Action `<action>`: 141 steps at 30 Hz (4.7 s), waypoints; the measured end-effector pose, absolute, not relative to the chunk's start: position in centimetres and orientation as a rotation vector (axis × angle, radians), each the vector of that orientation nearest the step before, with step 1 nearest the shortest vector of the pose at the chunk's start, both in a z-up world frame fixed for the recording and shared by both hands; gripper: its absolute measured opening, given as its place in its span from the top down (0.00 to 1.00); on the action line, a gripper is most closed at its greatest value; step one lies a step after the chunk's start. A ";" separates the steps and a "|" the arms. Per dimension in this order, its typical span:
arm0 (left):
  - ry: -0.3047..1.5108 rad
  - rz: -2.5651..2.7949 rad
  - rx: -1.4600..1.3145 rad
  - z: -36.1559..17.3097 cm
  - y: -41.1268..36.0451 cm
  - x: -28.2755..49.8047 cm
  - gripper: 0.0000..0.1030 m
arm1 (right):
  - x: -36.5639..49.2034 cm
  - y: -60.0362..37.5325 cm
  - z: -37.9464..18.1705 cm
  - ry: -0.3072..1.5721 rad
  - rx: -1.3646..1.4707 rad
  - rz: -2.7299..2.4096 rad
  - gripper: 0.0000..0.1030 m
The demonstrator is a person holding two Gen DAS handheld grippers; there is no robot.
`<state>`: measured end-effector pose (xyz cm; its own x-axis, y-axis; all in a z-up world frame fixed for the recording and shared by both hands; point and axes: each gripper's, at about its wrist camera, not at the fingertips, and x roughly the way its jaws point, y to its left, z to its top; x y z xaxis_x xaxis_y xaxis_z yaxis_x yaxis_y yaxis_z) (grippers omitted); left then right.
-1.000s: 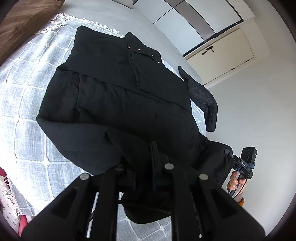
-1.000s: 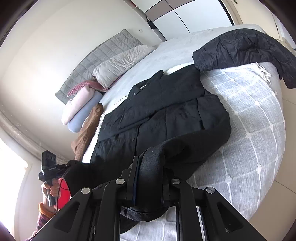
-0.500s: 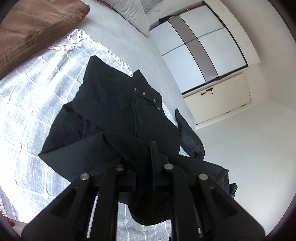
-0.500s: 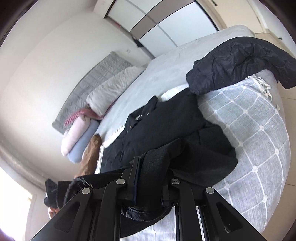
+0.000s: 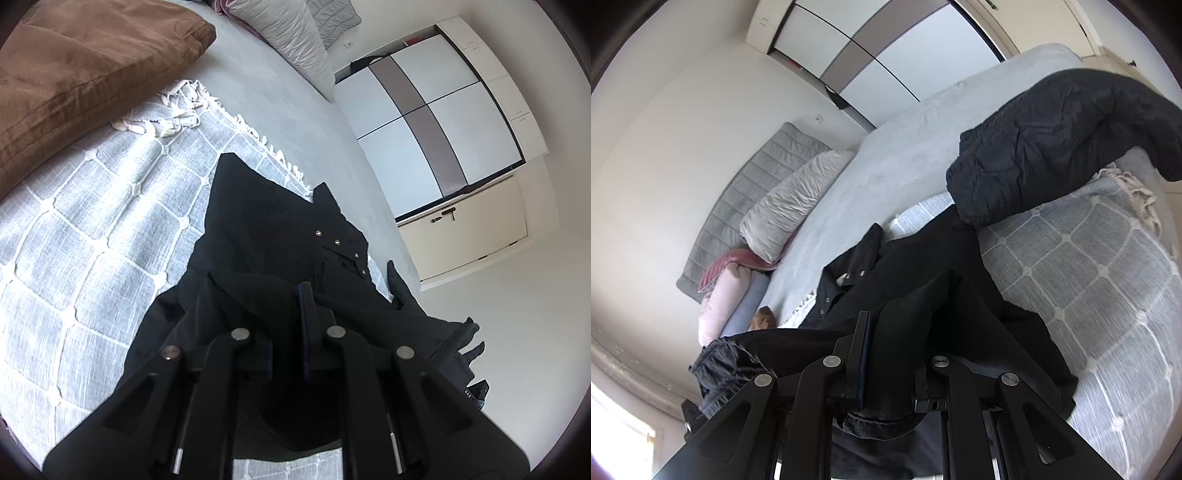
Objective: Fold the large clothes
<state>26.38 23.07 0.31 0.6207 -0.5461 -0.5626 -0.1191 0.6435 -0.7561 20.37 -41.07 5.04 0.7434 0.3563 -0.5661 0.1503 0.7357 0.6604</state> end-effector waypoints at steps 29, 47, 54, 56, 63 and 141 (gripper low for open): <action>0.860 -0.276 -0.343 1.7 22.6 27.1 0.26 | 22.5 -44.2 3.1 0.734 0.546 0.099 0.43; 0.786 -0.202 -0.169 1.1 17.2 30.0 0.94 | 27.4 -36.1 0.0 0.744 0.042 -0.054 0.94; 0.529 -0.088 -0.155 9.3 17.0 30.1 0.94 | 26.4 -36.6 7.9 0.488 0.011 -0.162 0.95; 0.478 -0.039 -0.147 10.7 16.6 31.9 0.94 | 28.1 -36.1 9.8 0.427 -0.027 -0.213 0.95; 0.393 0.104 -0.083 10.4 14.4 41.9 0.94 | 37.8 -34.9 10.7 0.366 -0.050 -0.339 0.95; 1.033 -0.052 -0.050 1.9 2.5 16.6 0.02 | 11.6 -21.7 4.7 0.806 0.041 -0.095 0.00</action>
<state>16.64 2.49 1.89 0.5110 -0.0670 -0.8569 0.0199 0.9976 -0.0662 11.63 -21.73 4.68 0.6883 -0.0693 -0.7221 0.1008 0.9949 0.0006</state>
